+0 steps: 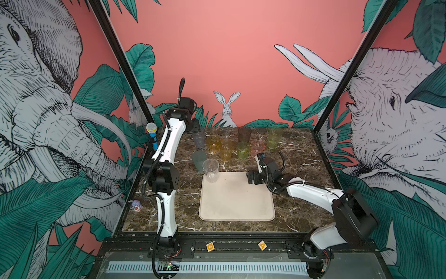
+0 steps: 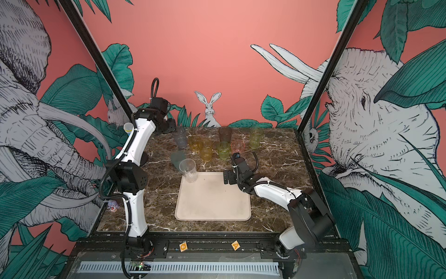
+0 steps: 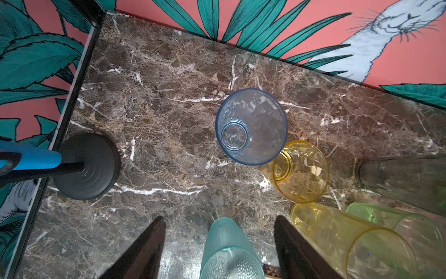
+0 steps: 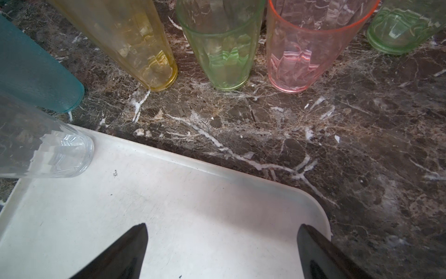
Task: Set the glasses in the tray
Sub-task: 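Move the left gripper to the blue-rimmed clear cup near the microphone stand, then lower the left gripper around the blue-rimmed cup's rim and close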
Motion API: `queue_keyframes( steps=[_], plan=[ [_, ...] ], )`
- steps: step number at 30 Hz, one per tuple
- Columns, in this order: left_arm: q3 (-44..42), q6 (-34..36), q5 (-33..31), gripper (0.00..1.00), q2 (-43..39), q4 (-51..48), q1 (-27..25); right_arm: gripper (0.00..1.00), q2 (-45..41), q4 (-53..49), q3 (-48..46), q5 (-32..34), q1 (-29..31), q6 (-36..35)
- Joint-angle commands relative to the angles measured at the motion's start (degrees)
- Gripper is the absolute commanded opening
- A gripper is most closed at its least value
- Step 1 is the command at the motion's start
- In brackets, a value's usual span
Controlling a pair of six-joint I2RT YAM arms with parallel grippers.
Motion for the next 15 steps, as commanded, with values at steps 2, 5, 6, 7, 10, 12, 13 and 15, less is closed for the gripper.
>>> queue_keyframes(
  steps=[2, 5, 6, 7, 10, 12, 13, 15],
  plan=[
    [2.2, 0.6, -0.2, 0.73, 1.0, 0.4, 0.8, 0.99, 0.8, 1.2, 1.7, -0.3, 0.1, 0.6],
    [2.3, 0.3, -0.2, 0.73, 2.3, 1.8, 1.0, 0.99, 0.8, 1.1, 1.7, -0.3, 0.1, 0.6],
    [2.3, 0.2, -0.3, 0.73, 2.8, 2.2, 1.1, 0.99, 0.8, 1.1, 1.7, -0.3, 0.1, 0.6],
    [2.2, 0.1, -0.4, 0.73, 3.1, 2.5, 1.2, 0.99, 0.8, 1.0, 1.7, -0.3, 0.1, 0.6],
    [2.4, 0.1, -0.1, 0.73, 4.1, 4.1, 1.1, 0.99, 0.6, 0.7, 1.8, -0.1, 0.1, 0.5],
    [2.4, 0.1, 0.0, 0.73, 4.5, 5.2, 1.2, 0.99, 0.2, 0.5, 1.7, 0.6, 0.1, 0.0],
    [2.5, 0.1, -0.1, 0.73, 4.8, 5.8, 1.2, 0.99, 0.1, 0.5, 1.6, 1.4, 0.0, -0.2],
    [2.5, 0.0, 0.2, 0.73, 5.5, 7.0, 1.3, 0.99, 0.2, 0.1, 1.8, 1.9, -0.3, -0.5]
  ],
)
